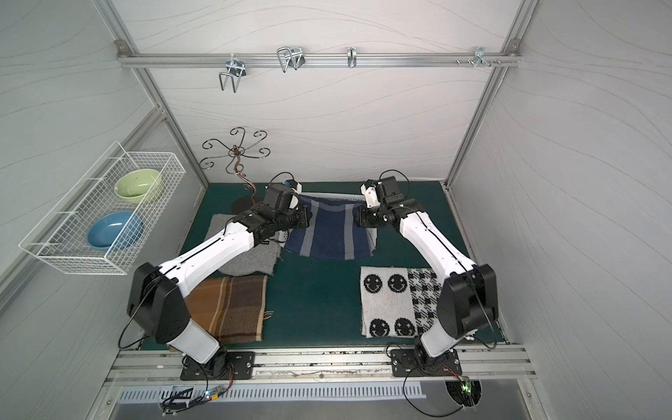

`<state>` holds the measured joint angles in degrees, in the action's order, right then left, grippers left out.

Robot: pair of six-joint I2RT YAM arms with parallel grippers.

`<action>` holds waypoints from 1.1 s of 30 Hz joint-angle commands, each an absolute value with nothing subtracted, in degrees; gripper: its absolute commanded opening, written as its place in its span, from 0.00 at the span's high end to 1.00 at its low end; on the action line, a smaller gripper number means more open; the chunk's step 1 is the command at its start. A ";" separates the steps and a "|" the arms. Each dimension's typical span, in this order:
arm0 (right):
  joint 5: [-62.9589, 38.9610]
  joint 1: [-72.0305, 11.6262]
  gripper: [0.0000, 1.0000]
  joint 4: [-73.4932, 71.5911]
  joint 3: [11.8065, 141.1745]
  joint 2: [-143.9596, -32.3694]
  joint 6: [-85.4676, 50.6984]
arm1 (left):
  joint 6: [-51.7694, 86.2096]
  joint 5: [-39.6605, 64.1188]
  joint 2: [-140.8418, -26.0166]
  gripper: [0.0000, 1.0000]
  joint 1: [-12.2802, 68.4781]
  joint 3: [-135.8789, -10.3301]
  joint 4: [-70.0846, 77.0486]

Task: Put the folded scarf in the basket
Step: Place the scarf in the basket.

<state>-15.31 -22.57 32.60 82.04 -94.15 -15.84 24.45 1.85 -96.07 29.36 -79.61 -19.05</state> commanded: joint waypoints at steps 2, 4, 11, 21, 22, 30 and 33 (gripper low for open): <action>-16.52 -21.63 1.00 31.70 89.30 -101.98 -13.89 | 21.22 2.34 -104.37 1.00 27.22 -89.32 -17.33; -16.75 -21.68 1.00 32.44 91.69 -105.93 -13.37 | 21.87 2.77 -107.04 1.00 26.66 -90.50 -17.24; -13.71 -21.72 1.00 32.91 96.25 -114.88 -12.03 | 21.97 1.97 -114.04 1.00 25.49 -91.85 -16.54; -4.95 -23.64 1.00 34.73 97.90 -120.49 -9.29 | 23.16 -0.26 -119.14 1.00 25.49 -91.77 -17.08; -4.02 -24.13 1.00 34.90 98.23 -120.86 -8.69 | 23.20 -0.09 -119.42 1.00 25.44 -91.67 -16.99; 2.84 -26.81 1.00 38.12 100.48 -122.75 -6.22 | 22.97 -0.98 -119.32 0.94 25.57 -89.75 -16.97; 3.15 -26.81 0.95 39.10 100.55 -122.35 -6.33 | 22.12 -1.57 -118.63 0.79 25.58 -89.21 -17.38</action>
<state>1.08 -26.83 36.07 99.48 -122.21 -7.35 22.90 -0.30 -119.24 25.61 -89.17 -18.61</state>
